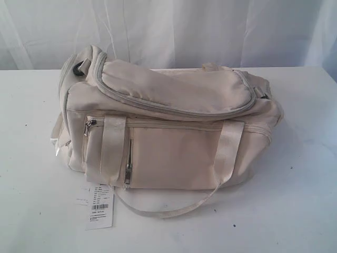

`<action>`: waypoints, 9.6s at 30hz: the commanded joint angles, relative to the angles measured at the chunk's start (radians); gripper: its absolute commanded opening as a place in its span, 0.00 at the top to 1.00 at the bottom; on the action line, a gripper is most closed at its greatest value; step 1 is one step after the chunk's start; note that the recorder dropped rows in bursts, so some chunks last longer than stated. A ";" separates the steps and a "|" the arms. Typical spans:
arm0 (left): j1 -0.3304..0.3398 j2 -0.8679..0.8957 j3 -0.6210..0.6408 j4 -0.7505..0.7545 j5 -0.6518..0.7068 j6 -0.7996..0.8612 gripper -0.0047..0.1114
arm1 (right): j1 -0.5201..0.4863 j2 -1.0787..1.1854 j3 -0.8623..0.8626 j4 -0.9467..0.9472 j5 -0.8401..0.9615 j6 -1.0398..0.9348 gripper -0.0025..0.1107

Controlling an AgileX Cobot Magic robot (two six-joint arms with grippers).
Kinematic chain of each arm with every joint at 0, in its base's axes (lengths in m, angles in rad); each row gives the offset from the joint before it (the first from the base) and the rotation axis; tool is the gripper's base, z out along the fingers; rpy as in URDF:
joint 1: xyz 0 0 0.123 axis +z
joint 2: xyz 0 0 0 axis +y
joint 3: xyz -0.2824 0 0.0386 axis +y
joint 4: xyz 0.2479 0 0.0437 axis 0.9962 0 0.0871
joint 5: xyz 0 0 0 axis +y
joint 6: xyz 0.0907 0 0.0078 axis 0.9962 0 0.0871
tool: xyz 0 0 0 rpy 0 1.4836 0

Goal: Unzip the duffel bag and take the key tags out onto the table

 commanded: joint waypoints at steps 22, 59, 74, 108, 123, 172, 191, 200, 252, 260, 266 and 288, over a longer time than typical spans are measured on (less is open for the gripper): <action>0.003 -0.004 0.001 -0.004 -1.013 -0.133 0.96 | 0.001 -0.004 0.001 0.003 -0.803 0.002 0.98; 0.001 0.229 -0.292 0.029 -0.564 0.057 0.96 | 0.001 0.805 -0.878 0.063 0.684 -0.108 0.98; -0.089 0.229 -0.292 0.030 -0.500 0.085 0.96 | 0.001 0.904 -0.939 0.469 0.100 -0.524 0.98; -0.094 0.338 -0.500 0.030 -0.081 0.083 0.96 | -0.001 1.461 -1.059 0.071 0.818 -0.201 0.98; -0.283 1.327 -1.461 -0.534 0.998 0.805 0.96 | 0.001 1.403 -1.059 0.144 0.807 -0.225 0.98; -0.839 1.856 -1.558 -0.427 0.971 0.783 0.87 | 0.001 1.280 -1.059 0.186 0.640 -0.246 0.98; -0.713 1.682 -1.819 -0.079 0.975 0.554 0.58 | 0.001 1.345 -1.126 0.321 0.303 -0.295 0.47; -0.477 1.745 -1.795 -0.352 0.673 0.536 0.96 | 0.001 1.458 -1.126 0.344 0.428 -0.295 0.47; -0.488 2.267 -2.272 -1.005 0.342 0.758 0.96 | 0.001 1.203 -1.153 0.269 0.568 -0.231 0.50; -0.471 2.217 -2.315 -0.963 0.445 0.758 0.96 | 0.001 1.239 -1.142 0.269 0.434 -0.241 0.50; -0.471 2.217 -2.315 -0.963 0.514 0.758 0.96 | 0.001 1.327 -1.146 0.349 0.222 -0.393 0.50; -0.471 2.217 -2.315 -0.971 0.536 0.745 0.96 | 0.031 1.663 -1.319 0.734 0.302 -0.957 0.50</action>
